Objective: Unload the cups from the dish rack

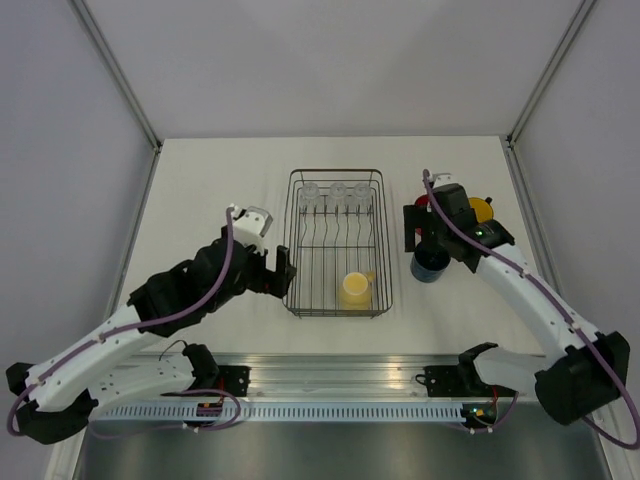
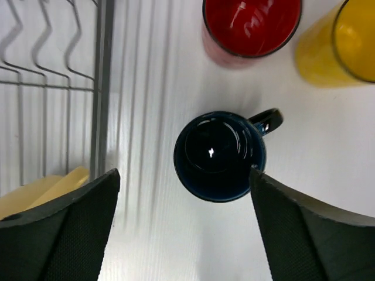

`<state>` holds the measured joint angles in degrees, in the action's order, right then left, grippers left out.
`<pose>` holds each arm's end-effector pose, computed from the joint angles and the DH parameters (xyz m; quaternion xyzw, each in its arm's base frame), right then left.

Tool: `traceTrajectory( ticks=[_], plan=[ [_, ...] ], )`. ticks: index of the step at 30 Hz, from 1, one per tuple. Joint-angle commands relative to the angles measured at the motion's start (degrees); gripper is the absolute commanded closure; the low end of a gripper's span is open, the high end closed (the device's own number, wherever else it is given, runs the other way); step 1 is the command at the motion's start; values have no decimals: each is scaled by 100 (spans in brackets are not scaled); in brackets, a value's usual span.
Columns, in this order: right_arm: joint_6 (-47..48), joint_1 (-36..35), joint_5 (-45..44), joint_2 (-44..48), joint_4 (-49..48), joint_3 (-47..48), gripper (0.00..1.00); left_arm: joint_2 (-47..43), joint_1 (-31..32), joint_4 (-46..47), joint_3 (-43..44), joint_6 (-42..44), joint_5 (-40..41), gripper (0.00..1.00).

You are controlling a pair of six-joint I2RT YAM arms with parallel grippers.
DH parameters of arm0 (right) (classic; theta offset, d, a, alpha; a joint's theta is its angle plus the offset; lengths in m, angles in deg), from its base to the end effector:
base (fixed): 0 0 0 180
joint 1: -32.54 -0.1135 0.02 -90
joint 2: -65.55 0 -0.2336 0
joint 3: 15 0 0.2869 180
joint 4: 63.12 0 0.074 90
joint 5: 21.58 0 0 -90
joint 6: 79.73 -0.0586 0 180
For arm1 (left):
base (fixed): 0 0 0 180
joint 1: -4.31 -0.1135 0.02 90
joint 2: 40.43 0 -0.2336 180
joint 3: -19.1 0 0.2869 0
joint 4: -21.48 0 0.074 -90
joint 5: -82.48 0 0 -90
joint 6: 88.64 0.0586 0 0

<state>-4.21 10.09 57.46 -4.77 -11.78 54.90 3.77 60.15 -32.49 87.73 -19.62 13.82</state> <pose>0.2904 0.1079 0.2280 -0.0342 0.9404 0.0177 0.3378 0.1443 -0.1747 0.3316 0.1654 0.8380 -0.1820 0.4871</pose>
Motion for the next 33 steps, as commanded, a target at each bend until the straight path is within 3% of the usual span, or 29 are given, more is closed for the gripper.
traceTrajectory(
  ticks=[1, 8, 11, 15, 19, 29, 33],
  plan=[
    [121, 22, -257, 773, 169, 387, 4, 682, 15, 225, 470, -293, -209, 0],
    [-204, 13, -328, 2916, -700, -165, 2, 2082, 594, 295, 1321, -619, 167, 0],
    [-222, 13, -302, 3278, -369, 0, 2, 2680, 1104, 365, 1674, -365, 256, 0],
    [-29, 13, -161, 3350, 212, 370, 2, 3436, 1561, 427, 2017, 233, 46, 0],
    [42, 13, 23, 3560, 380, 441, 2, 4007, 1589, 532, 2202, 620, -95, 0],
    [130, 13, 322, 3631, 468, 405, 2, 4790, 1448, 822, 2053, 805, -271, 0],
    [112, 13, 445, 3666, 389, 344, 2, 4852, 1045, 1068, 1754, 744, -552, 0]
  ],
)
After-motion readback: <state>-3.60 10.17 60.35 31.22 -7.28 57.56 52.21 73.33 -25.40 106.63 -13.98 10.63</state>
